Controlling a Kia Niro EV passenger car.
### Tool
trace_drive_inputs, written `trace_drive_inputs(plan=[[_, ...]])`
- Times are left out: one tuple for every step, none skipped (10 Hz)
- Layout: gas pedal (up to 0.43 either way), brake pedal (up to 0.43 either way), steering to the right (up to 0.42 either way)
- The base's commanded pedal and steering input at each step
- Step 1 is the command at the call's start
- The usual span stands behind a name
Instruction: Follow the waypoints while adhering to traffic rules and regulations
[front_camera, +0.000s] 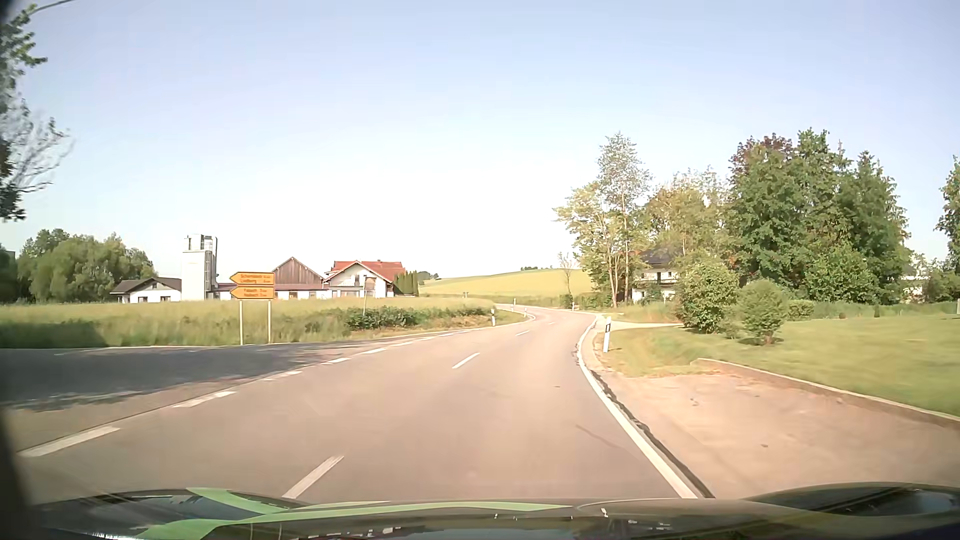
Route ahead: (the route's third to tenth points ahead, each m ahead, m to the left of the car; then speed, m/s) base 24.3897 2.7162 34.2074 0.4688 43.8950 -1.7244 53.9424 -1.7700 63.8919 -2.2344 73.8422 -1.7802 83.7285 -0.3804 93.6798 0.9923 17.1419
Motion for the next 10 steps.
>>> trace_drive_inputs(plan=[[0.000,0.000,0.022],[0.000,0.000,0.023],[0.000,0.000,0.023],[0.000,0.000,0.024],[0.000,0.000,0.028],[0.000,0.000,0.031],[0.000,0.000,0.030],[0.000,0.000,0.031],[0.000,0.000,0.030],[0.000,0.000,0.030]])
